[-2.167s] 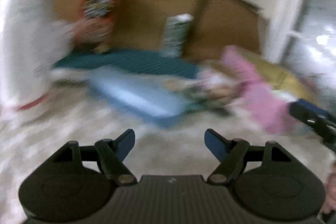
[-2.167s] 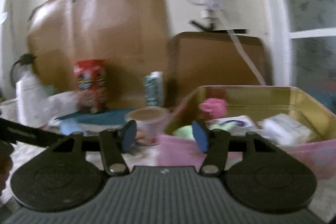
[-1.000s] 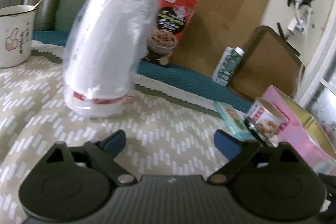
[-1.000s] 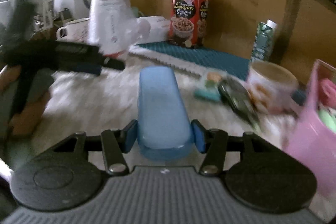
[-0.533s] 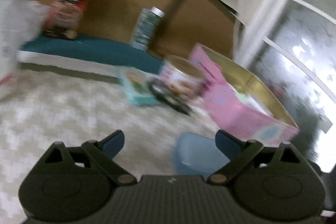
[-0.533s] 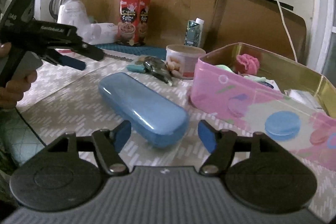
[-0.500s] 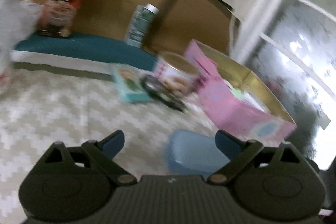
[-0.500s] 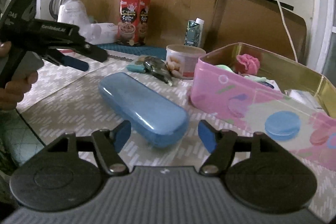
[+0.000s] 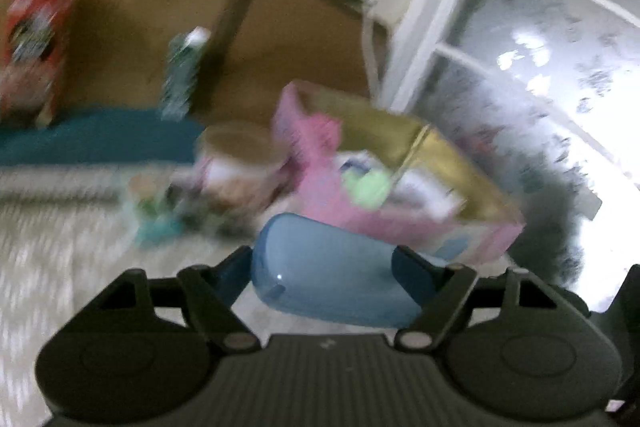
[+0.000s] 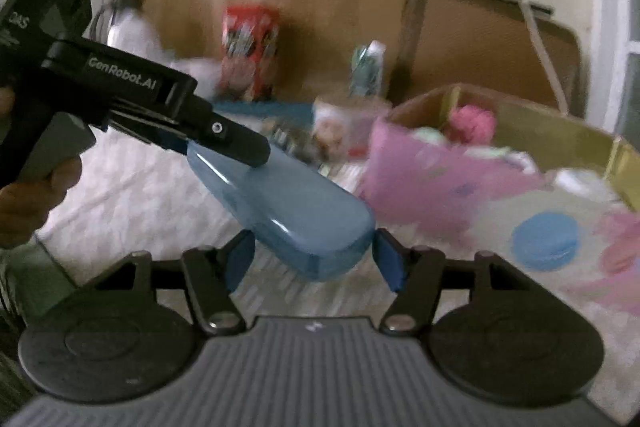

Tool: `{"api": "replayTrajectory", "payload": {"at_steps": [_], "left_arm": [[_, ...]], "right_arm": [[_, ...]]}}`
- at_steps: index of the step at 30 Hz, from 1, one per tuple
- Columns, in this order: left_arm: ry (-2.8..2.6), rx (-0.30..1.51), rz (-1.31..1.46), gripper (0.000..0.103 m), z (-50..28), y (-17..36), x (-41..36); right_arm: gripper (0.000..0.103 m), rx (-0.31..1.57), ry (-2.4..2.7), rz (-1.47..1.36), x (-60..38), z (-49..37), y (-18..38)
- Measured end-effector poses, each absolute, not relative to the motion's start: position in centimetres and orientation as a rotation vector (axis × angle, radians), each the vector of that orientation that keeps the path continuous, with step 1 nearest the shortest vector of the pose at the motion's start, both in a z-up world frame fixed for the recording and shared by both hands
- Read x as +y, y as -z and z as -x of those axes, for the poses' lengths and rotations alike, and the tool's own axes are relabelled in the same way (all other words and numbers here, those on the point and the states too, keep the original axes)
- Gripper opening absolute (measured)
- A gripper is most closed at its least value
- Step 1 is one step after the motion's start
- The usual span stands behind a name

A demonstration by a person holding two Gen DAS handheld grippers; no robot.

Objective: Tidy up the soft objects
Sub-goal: 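Lower the blue case into the pink tin and open the right gripper, then move the right gripper back over the green apple-printed packet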

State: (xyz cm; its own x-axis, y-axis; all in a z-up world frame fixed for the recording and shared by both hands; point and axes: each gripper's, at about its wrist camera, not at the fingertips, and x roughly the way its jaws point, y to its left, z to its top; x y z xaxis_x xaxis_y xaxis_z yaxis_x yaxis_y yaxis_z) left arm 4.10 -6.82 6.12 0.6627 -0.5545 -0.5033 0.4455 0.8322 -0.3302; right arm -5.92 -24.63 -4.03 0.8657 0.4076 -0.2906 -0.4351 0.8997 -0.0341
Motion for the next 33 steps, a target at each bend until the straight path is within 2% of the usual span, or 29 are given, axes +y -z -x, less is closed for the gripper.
{"api": "replayTrajectory", "payload": {"at_steps": [6, 13, 17, 21, 24, 33], "left_arm": [[0.643, 0.569, 0.093, 0.079, -8.2, -8.9, -13.6], [0.618, 0.643, 0.062, 0.080, -14.1, -7.6, -19.9], [0.558, 0.674, 0.011, 0.089, -16.7, -6.7, -22.8], [0.526, 0.691, 0.047, 0.089, -17.2, -6.3, -22.4], [0.521, 0.665, 0.036, 0.089, -16.2, -6.2, -21.7], [0.545, 0.562, 0.088, 0.090, -9.8, -7.4, -16.1]], "right_arm": [[0.067, 0.220, -0.324, 0.018, -29.3, 4.8, 1.2], [0.067, 0.288, -0.208, -0.016, -33.4, 0.0, 0.9], [0.067, 0.372, -0.165, -0.063, -35.3, -4.0, 1.4], [0.071, 0.333, 0.065, -0.035, -36.1, -6.1, 1.5], [0.071, 0.299, 0.042, -0.137, -37.5, -5.2, 1.6], [0.071, 0.263, 0.033, -0.136, -36.2, -2.1, 1.7]]}}
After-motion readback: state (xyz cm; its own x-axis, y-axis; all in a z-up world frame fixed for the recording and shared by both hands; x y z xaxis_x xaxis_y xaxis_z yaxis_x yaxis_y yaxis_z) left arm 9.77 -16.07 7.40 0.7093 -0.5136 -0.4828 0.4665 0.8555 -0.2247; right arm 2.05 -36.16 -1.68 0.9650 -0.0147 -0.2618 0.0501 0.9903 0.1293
